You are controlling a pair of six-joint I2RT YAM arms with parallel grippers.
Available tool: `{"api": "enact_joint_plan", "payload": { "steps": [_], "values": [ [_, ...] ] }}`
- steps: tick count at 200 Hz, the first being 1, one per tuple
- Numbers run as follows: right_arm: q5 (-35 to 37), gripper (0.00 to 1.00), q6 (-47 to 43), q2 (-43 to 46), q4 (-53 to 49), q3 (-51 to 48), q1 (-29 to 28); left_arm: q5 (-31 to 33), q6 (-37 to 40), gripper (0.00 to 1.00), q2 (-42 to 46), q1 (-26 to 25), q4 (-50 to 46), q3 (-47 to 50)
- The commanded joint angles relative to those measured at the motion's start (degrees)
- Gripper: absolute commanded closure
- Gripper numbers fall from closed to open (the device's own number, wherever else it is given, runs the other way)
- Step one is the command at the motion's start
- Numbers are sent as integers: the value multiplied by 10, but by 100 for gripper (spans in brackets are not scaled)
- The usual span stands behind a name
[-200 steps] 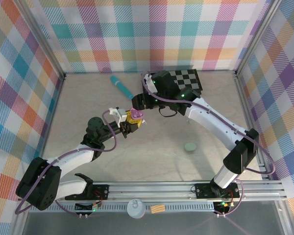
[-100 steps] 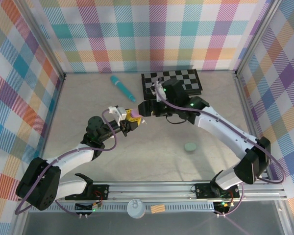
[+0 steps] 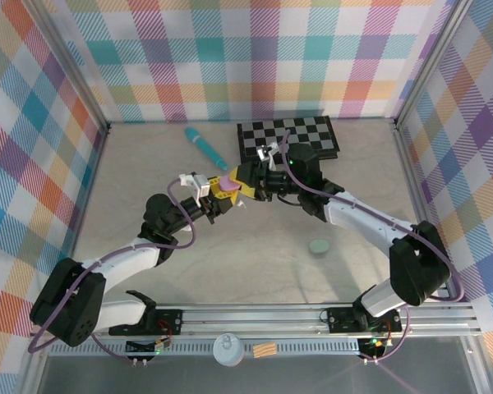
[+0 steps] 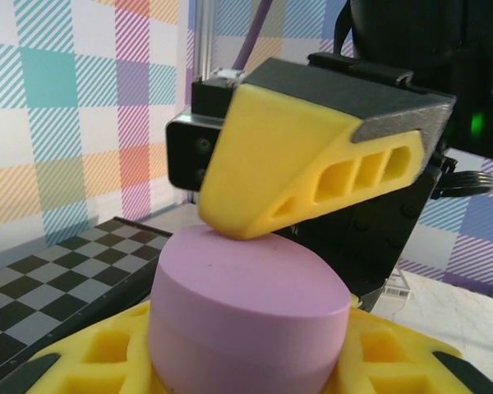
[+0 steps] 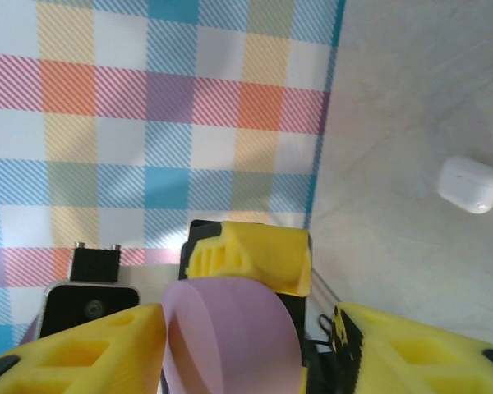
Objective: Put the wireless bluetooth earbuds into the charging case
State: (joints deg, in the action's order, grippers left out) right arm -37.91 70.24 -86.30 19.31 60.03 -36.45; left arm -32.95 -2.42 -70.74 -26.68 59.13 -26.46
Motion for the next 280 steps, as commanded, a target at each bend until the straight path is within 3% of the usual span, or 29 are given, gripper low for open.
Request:
{"api": "enact_joint_plan", "payload": {
  "steps": [1,42,64,79,97,112,125,165,203,280],
  "values": [
    [-37,50,78,-10,126,-6,-4,-4,-11,75,-4,-7,46,-19],
    [-23,74,85,-11,128,-17,-4,-2,-7,75,-2,-10,43,-17],
    [-20,80,91,-12,140,-23,-4,-1,-3,73,0,-11,33,-17],
    [-13,81,78,-7,129,-23,-3,-1,6,67,5,-11,19,-17],
    [6,81,50,4,100,-25,0,6,18,31,16,-11,-5,-14],
    [31,81,16,18,59,-28,8,17,33,11,34,-11,-36,-8],
    [59,81,-23,29,12,-30,19,25,54,0,54,-11,-80,-2],
    [147,80,-133,23,-97,-43,73,69,119,0,106,-27,-222,22],
    [241,80,-233,-30,-159,-28,120,136,145,0,120,-71,-288,32],
    [242,79,-246,-236,-132,69,168,189,145,0,77,-105,-287,22]
  ]
}}
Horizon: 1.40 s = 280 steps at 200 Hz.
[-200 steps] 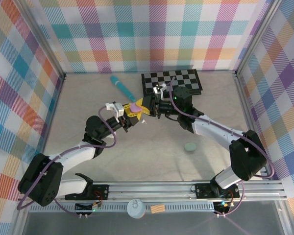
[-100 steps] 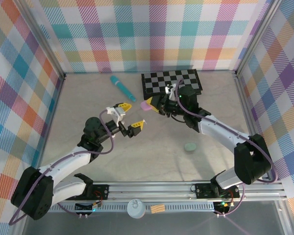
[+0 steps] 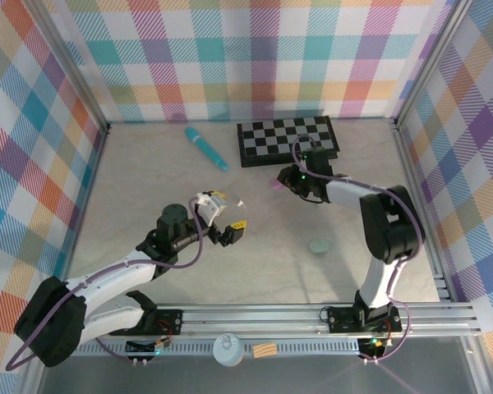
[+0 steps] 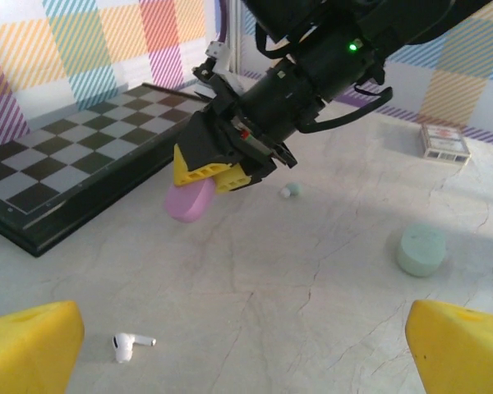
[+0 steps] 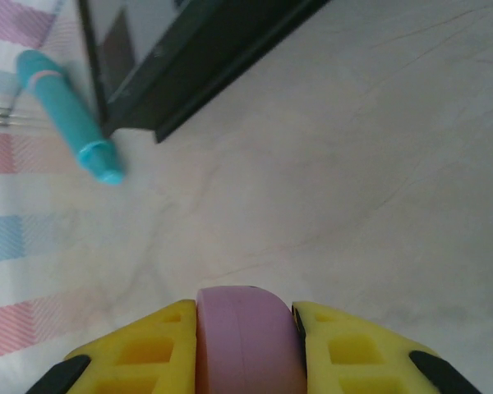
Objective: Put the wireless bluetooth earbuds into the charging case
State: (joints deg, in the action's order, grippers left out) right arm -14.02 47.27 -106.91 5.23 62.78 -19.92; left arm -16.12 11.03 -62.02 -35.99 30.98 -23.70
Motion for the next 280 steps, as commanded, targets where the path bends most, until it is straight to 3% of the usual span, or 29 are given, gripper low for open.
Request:
{"api": "enact_joint_plan", "payload": {
  "steps": [1,31,56,78,106,130,160,202,233,280],
  "values": [
    [3,79,-16,-32,8,43,3,21,11,0,-11,-13,-5,-6],
    [-2,77,-10,-78,12,68,10,22,11,0,-19,-18,-4,-11],
    [9,69,-25,-88,-12,80,12,34,1,0,-15,-18,-19,-21],
    [26,58,-37,-78,-26,76,22,68,-10,0,-8,-17,-53,-38],
    [62,38,-72,-38,-58,68,33,108,-44,0,4,-5,-98,-59],
    [76,28,-148,17,-82,58,32,146,-116,0,20,24,-146,-74],
    [48,26,-299,78,-91,36,-5,123,-245,0,41,115,-213,-92],
    [-28,19,-464,110,-77,10,-123,108,-412,0,38,241,-306,-128],
    [-61,10,-579,65,-58,21,-213,110,-520,0,30,324,-382,-141],
    [-77,5,-669,-54,-36,106,-294,43,-574,0,53,411,-380,-99]
  ]
}}
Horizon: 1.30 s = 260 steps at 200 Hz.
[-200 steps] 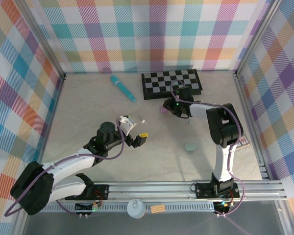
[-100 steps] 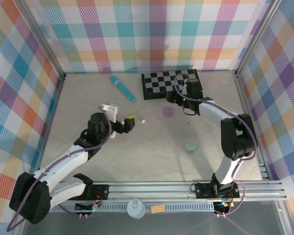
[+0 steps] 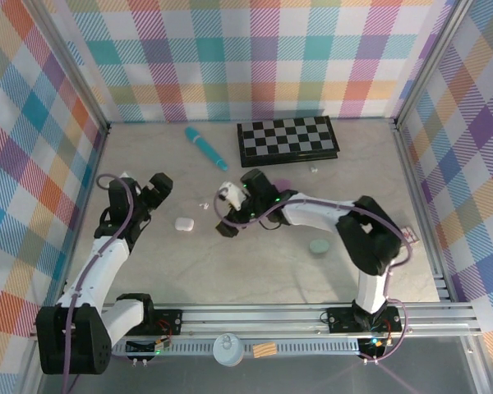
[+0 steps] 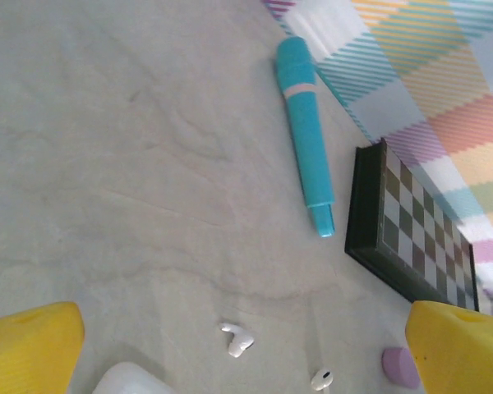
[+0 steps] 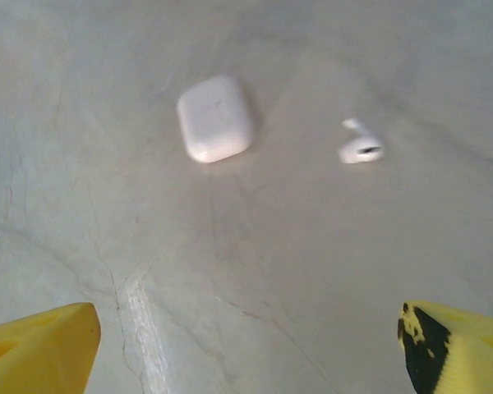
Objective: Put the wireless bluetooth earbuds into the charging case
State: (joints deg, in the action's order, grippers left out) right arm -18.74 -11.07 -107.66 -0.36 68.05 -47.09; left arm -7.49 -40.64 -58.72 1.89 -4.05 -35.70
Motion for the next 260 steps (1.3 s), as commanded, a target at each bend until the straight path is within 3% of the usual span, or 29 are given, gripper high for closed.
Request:
{"api": "enact_joint_plan", "payload": {
  "steps": [1,67,110,151,209,260],
  "values": [
    [-30,5,-87,-49,19,56,-23,-44,-58,0,21,35,-30,23],
    [4,0,-88,-222,-89,283,-65,-87,-97,0,58,119,-42,59],
    [27,1,-69,-287,-156,380,-68,-103,-102,0,67,143,-36,75],
    [22,3,-68,-313,-169,399,-72,-105,-101,0,70,144,-37,77],
    [28,18,-68,-329,-166,407,-74,-109,-95,0,69,144,-39,75],
    [47,21,-80,-338,-170,407,-81,-112,-91,0,68,144,-39,74]
  ]
}}
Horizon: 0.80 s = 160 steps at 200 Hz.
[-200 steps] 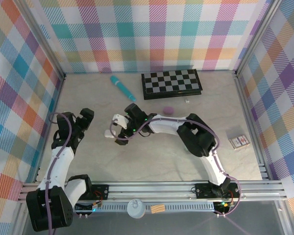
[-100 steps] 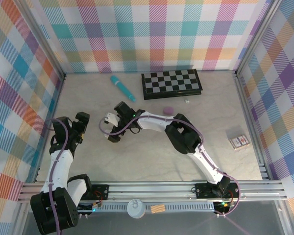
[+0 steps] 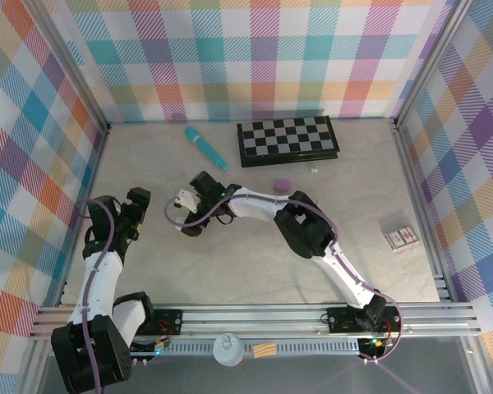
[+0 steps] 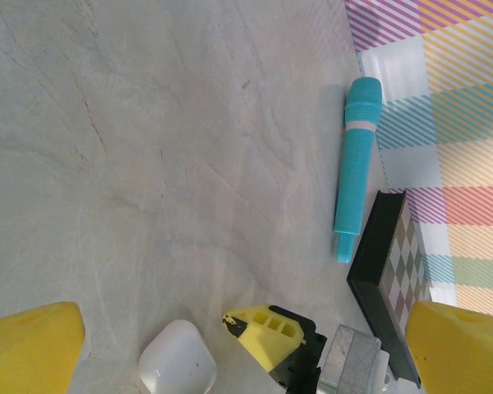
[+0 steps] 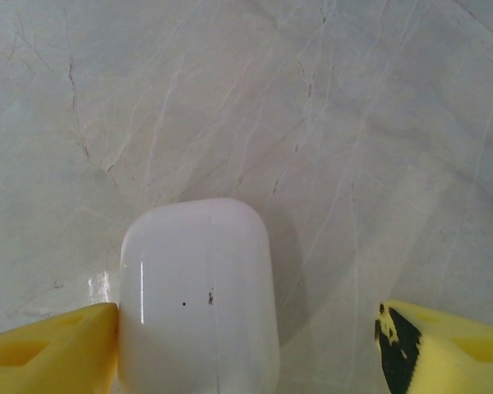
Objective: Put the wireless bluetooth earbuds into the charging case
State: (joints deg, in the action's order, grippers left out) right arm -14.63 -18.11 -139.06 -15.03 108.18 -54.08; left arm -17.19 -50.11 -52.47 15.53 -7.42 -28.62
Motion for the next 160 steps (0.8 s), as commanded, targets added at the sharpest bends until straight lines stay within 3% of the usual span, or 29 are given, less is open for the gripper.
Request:
{"api": "enact_joint_plan", "payload": {
  "steps": [1,83,100,160],
  "values": [
    [7,21,-11,-24,-23,6,-11,-15,4,0,5,8,-6,3],
    [38,34,-30,21,18,-61,-23,-16,12,0,-2,7,-7,-5],
    [38,41,-31,36,27,-75,-23,-16,16,0,-4,8,-8,-6],
    [39,42,-34,105,63,-144,-23,-15,55,0,-2,7,-22,-8]
  ]
}}
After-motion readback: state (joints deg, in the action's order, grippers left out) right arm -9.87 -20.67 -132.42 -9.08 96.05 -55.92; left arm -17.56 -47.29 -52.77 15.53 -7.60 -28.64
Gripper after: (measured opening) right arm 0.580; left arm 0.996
